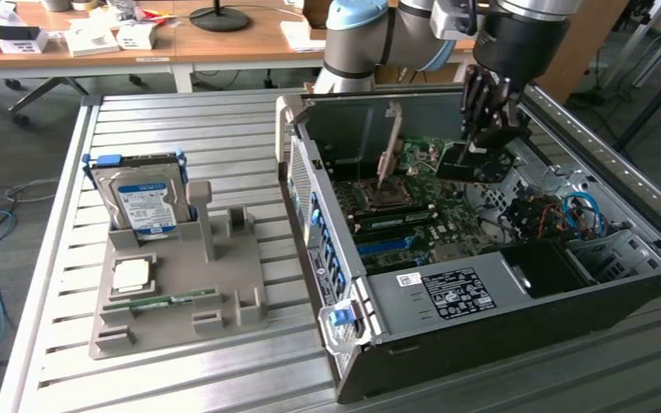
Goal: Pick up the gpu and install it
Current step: 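Insert the gpu into the slot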
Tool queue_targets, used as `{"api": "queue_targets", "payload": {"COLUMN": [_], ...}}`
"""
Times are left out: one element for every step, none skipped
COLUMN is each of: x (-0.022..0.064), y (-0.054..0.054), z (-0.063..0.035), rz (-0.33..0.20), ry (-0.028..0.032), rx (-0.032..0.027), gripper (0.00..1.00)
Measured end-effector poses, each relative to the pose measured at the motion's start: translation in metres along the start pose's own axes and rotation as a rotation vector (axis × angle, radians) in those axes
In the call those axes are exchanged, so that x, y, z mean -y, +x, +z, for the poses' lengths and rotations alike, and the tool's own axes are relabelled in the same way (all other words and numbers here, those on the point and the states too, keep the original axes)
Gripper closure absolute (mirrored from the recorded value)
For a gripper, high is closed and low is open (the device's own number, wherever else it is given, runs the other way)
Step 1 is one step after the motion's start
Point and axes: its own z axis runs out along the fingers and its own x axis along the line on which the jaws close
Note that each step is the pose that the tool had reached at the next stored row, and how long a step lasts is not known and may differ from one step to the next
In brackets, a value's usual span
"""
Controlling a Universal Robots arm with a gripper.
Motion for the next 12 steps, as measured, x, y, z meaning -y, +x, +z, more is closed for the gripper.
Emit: {"api": "queue_targets", "payload": {"x": [0.0000,0.0000,0.0000,0.0000,0.0000,0.0000,0.0000,-0.0001,-0.0001,-0.0001,-0.0001,-0.0001], "y": [0.0000,0.0000,0.0000,-0.0001,-0.0001,-0.0001,-0.0001,-0.0002,-0.0001,-0.0001,-0.0001,-0.0002], "z": [0.0003,0.0006,0.0009,0.0013,0.0016,0.0019,0.0021,0.0023,0.0023,0.0024,0.0024,0.0025], "rz": [-0.015,-0.031,-0.046,-0.063,-0.078,-0.094,-0.108,-0.121,-0.127,-0.127,-0.128,-0.128], "ry": [0.0003,0.0006,0.0009,0.0012,0.0015,0.0018,0.0021,0.0024,0.0025,0.0026,0.0026,0.0026], "rx": [0.0001,0.0001,0.0001,0.0002,0.0003,0.0003,0.0004,0.0001,-0.0002,-0.0001,-0.0003,0.0000], "gripper": [0.74,0.74,0.74,0.74,0.74,0.74,0.74,0.74,0.74,0.74,0.74,0.74]}}
